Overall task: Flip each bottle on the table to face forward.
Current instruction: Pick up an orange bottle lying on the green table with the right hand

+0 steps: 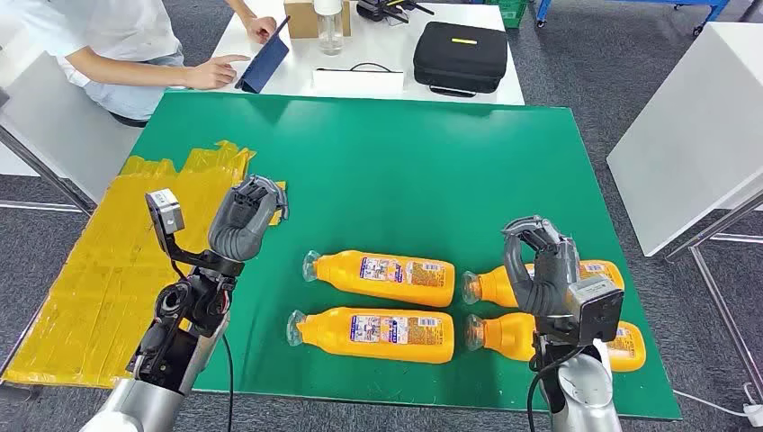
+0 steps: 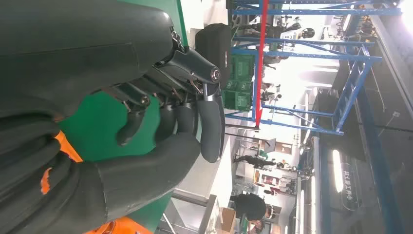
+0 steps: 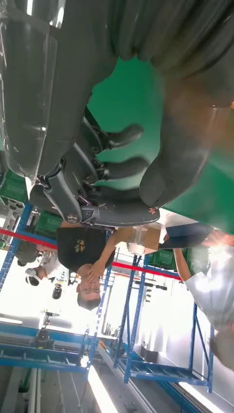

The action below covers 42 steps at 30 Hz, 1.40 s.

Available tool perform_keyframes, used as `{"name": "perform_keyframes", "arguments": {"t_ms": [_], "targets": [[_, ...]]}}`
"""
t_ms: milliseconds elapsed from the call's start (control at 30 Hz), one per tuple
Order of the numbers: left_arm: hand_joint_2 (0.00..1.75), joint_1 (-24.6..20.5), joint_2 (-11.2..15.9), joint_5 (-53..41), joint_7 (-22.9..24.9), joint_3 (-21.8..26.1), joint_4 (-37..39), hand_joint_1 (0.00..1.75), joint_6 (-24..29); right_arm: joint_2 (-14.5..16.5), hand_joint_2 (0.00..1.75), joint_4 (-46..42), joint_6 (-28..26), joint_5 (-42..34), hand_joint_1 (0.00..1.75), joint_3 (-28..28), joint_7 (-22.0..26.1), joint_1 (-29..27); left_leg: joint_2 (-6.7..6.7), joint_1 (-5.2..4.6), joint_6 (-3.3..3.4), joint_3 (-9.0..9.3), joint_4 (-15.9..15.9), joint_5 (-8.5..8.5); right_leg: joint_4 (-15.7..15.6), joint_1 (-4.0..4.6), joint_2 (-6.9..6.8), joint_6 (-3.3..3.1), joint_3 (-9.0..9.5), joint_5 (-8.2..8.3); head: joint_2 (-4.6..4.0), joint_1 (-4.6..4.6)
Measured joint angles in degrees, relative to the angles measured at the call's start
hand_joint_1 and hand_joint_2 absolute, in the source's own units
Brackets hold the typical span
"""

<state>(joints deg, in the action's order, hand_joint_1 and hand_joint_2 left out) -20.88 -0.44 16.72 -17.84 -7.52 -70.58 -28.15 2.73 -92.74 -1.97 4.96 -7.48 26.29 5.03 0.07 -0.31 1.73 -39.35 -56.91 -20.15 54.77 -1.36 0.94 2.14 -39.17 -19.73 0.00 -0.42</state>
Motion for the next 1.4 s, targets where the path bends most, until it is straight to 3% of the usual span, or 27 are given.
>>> {"name": "perform_keyframes", "arguments": {"t_ms": [200,333,367,867,900,1000,1033,1400], "targets": [[1.75,0.12,-0.11,-0.88,-0.74,0.00,-0.01,1.75,0.93,0.07,1.75,0.03,-0.21,0.33,1.75,0.00,0.21,-0.01,0.00,0.00,0.00,0.00,0.00,-0.01,0.00,0.00,0.00,0.00,0.01,0.00,0.00,0.00],[1.75,7.80,-8.14,-28.38,-18.08,-1.96,-1.40,1.75,31.83,5.81,1.75,6.83,-5.93,6.01,1.75,0.49,10.19,-0.52,-0.13,-0.02,-0.02,-0.01,0.00,-0.08,-0.01,-0.01,-0.07,0.00,0.03,-0.06,0.00,-0.01],[1.75,8.72,-9.13,-29.89,-18.73,-2.49,-1.54,1.75,33.83,6.53,1.75,7.93,-6.26,6.11,1.75,0.50,10.84,-0.58,-0.17,-0.02,-0.02,-0.03,0.00,-0.08,-0.01,-0.01,-0.10,0.00,0.03,-0.07,0.00,-0.01],[1.75,8.93,-10.51,-29.87,-18.12,-3.01,-3.31,1.69,33.55,7.69,1.75,9.61,-6.29,6.48,1.75,0.61,10.41,-0.15,-0.16,-0.01,-0.02,-0.01,0.00,0.05,-0.01,-0.01,-0.10,-0.01,0.04,0.02,0.00,0.00],[1.75,8.86,-10.53,-29.93,-17.99,-3.09,-3.50,1.31,33.56,7.69,1.75,9.52,-6.29,6.57,1.62,0.61,10.34,-0.08,-0.16,-0.01,-0.02,-0.01,0.00,0.05,-0.01,-0.01,-0.10,-0.01,0.04,0.02,0.00,-0.01],[1.75,8.73,-10.54,-30.08,-17.80,-3.28,-4.17,0.06,33.59,7.67,1.75,9.15,-6.40,6.85,0.31,0.61,10.27,0.09,-0.16,-0.01,-0.02,-0.01,0.00,0.05,-0.01,-0.01,-0.10,-0.01,0.04,0.02,0.00,-0.01],[1.75,8.71,-10.54,-30.15,-17.78,-3.32,-4.42,0.00,33.63,7.66,1.75,8.99,-6.56,7.03,0.00,0.61,10.21,0.12,-0.16,-0.01,-0.02,-0.01,0.00,0.05,-0.01,-0.01,-0.10,-0.01,0.04,0.02,0.00,-0.01],[1.75,8.60,-10.54,-30.51,-16.81,-3.37,-6.27,0.00,34.45,5.74,1.75,4.82,-11.63,14.74,0.00,0.63,5.67,0.74,-0.16,-0.02,-0.02,0.00,0.00,0.05,-0.01,-0.01,-0.10,-0.01,0.04,0.02,0.00,-0.01]]}}
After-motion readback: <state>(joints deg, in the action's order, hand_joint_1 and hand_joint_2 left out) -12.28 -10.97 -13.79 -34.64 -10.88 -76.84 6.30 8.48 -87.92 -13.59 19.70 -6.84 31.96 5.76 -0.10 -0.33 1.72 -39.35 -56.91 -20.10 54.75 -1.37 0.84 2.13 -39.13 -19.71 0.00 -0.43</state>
